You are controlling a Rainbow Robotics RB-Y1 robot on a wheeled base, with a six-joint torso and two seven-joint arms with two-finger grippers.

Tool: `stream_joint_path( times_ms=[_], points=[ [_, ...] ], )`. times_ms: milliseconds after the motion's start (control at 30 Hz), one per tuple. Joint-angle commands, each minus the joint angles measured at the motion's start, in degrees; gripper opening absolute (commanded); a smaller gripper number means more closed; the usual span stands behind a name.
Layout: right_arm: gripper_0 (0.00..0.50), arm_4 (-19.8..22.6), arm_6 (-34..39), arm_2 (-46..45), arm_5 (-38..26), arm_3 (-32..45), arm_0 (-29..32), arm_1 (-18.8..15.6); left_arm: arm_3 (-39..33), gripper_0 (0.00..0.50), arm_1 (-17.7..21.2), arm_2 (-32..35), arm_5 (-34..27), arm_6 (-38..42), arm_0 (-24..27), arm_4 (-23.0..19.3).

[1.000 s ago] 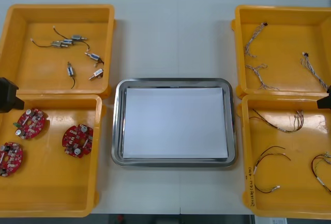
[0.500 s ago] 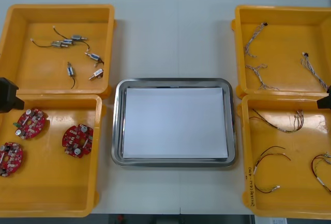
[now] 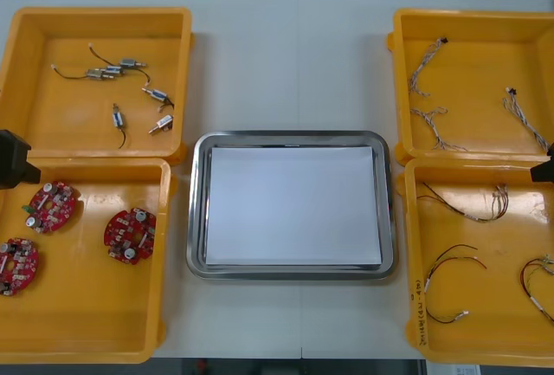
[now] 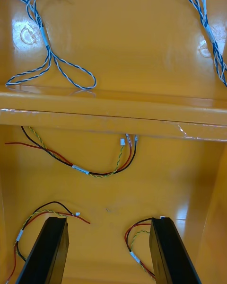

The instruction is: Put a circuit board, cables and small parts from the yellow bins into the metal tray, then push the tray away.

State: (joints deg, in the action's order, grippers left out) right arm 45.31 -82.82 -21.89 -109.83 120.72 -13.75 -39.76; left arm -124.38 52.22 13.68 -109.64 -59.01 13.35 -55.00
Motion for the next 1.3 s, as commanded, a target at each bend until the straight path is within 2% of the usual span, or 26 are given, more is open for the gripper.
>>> stream_joint_path(
  times_ms=[33,1300],
  points=[
    [0.5,-0.5,1.0,-1.7,-0.2,0.7,0.7,-2.3,-1.6,0.5,2.1,1.7,-0.4,-5.9,-0.9,-0.4],
    [0.5,-0.5,1.0,-1.7,-0.2,0.7,0.7,-2.3,-1.6,0.5,2.1,1.7,-0.4,-5.9,-0.9,-0.4]
  ],
)
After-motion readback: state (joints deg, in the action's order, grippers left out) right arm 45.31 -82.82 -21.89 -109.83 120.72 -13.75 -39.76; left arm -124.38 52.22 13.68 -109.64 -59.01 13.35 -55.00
